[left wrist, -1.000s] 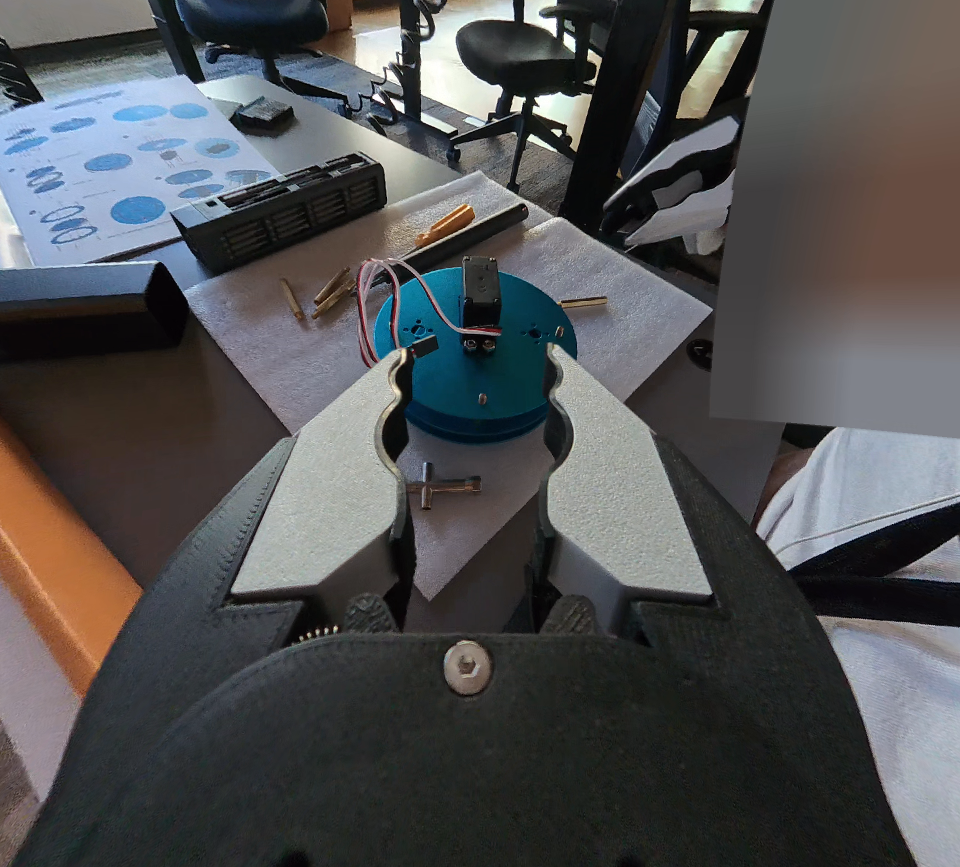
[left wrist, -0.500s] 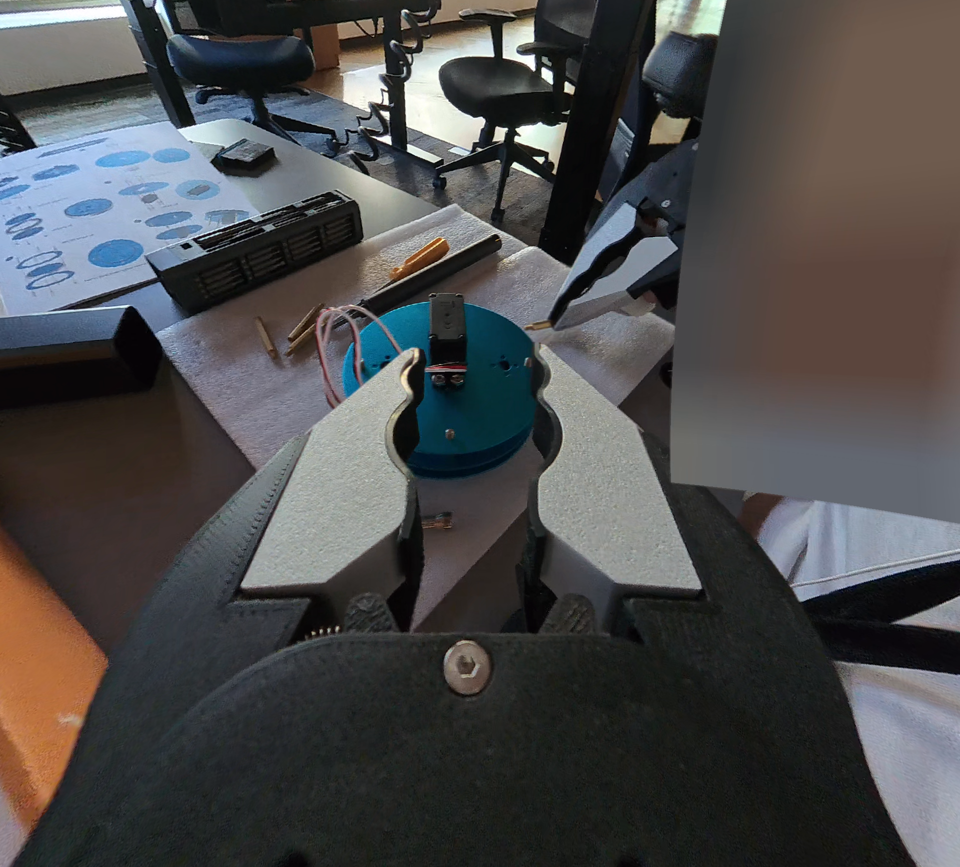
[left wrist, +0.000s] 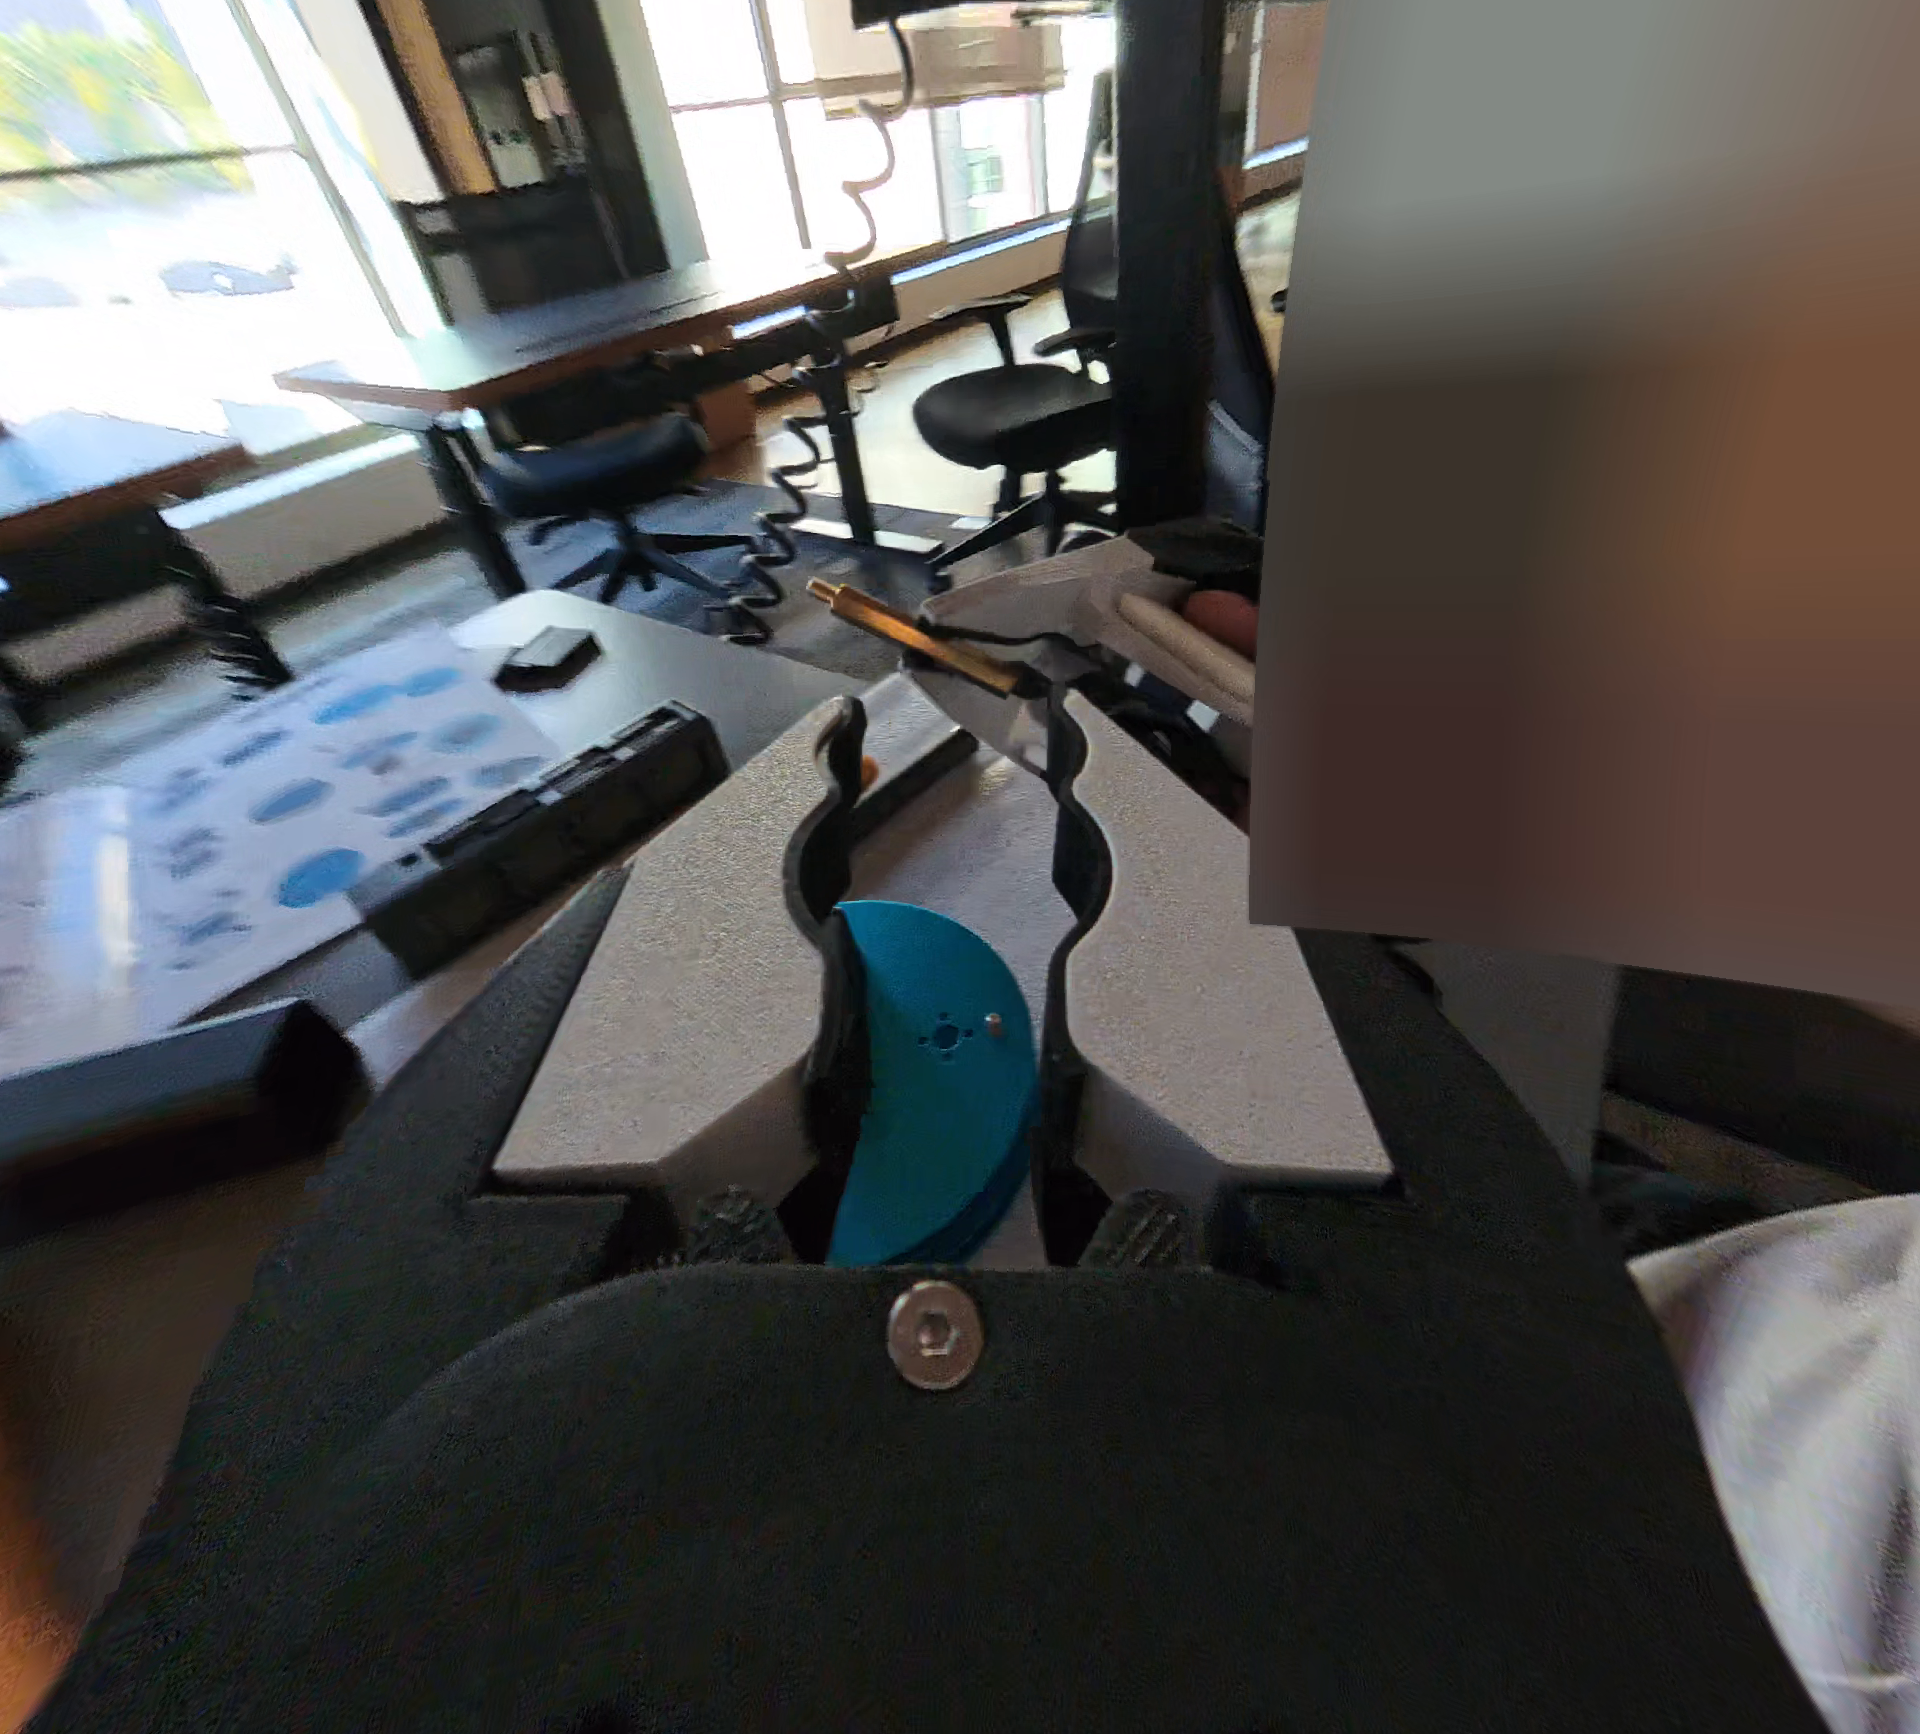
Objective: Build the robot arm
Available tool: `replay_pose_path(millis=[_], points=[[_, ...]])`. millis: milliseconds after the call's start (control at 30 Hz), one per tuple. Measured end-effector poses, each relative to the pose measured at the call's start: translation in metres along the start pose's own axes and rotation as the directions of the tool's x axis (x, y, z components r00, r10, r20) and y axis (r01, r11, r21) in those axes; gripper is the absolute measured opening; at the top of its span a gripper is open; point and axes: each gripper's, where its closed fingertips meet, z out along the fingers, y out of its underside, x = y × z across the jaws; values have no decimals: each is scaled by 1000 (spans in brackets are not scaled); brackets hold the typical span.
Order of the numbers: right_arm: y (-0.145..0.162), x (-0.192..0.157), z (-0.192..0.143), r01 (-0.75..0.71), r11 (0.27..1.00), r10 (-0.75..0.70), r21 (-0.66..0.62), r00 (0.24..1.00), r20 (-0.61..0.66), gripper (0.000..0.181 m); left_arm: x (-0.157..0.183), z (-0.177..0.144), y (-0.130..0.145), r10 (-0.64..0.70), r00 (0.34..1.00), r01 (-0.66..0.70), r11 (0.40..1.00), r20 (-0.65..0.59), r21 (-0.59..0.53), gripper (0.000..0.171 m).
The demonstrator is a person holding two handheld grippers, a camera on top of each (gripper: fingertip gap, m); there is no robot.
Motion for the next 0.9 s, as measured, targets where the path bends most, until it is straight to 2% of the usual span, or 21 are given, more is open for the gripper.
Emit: replay_pose_path(millis=[33,133,300,633,700,733,900], points=[[1,-2,1,-28,1000,27,14,1000,14,4,2,1,-2,40,999,-40,999,19,-13,34],[5,-3,2,-88,995,87,54,996,31,3,8,5,-3,155,985,-151,987,78,-51,33],[16,-6,1,-105,993,103,61,994,28,4,7,6,-1,318,931,-304,947,180,-103,22],[31,-10,-2,-123,991,121,46,991,55,4,21,-9,-3,246,962,-239,968,119,-70,20],[29,-9,-5,-135,989,132,59,989,63,4,22,-13,-4,233,967,-229,972,107,-54,13],[29,-8,-6,-142,988,138,55,988,65,4,23,-14,-4,226,969,-222,974,101,-49,4],[29,-4,-9,-167,984,163,56,984,77,4,21,-14,0,232,967,-226,972,104,-61,3]])
